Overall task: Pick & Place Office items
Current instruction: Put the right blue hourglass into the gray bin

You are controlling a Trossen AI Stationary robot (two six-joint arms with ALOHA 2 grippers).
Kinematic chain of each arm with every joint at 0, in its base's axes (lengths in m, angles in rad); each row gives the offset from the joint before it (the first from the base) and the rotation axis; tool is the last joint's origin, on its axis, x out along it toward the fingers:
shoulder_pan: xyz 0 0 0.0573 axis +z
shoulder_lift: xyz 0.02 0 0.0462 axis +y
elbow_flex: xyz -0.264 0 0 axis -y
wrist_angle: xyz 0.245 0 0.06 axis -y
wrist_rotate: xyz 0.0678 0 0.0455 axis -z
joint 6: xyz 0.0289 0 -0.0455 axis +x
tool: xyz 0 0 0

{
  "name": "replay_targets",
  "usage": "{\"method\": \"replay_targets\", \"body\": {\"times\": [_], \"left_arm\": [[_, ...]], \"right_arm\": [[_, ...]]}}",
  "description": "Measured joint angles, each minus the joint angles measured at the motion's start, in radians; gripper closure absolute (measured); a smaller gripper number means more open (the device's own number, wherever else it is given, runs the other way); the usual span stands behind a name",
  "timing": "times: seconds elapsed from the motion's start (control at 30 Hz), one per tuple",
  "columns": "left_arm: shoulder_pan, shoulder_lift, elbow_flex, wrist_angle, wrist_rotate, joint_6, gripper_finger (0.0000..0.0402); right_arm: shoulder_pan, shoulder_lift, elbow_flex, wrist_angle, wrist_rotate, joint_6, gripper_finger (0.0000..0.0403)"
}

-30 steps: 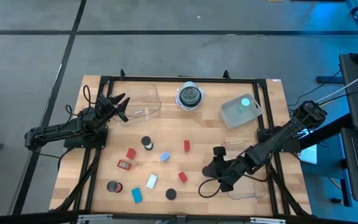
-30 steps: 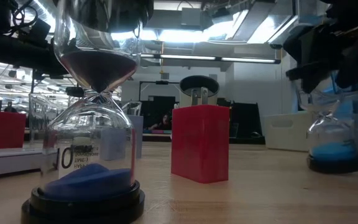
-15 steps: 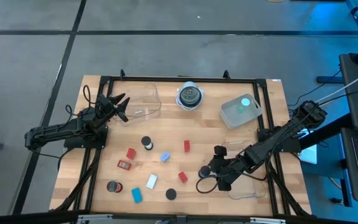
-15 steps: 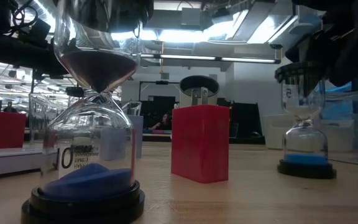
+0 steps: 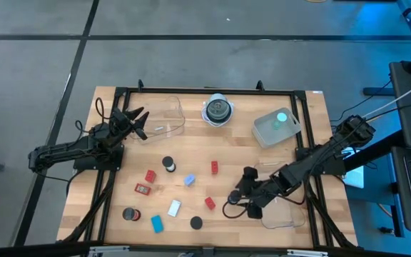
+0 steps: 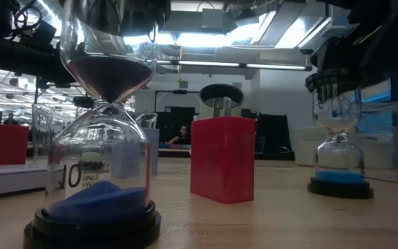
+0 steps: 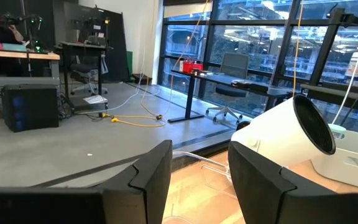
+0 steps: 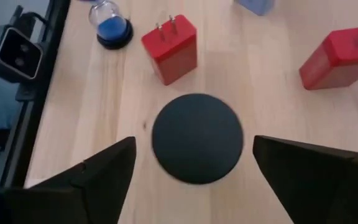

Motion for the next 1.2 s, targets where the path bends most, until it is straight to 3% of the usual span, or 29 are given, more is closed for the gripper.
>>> {"method": "replay_targets", "body": {"times": [0.9,1.2], "left_arm": [[0.0,0.0,0.0,0.0,0.0,0.032,0.0247],[0.0,0.0,0.0,0.0,-0.001,0.032,0.0247]], "right_arm": [[-0.042,0.063,0.0,0.069,0.003,-0.079,0.0075],[-0.042,0.063,0.0,0.067,0.0,-0.079,0.0127]]}}
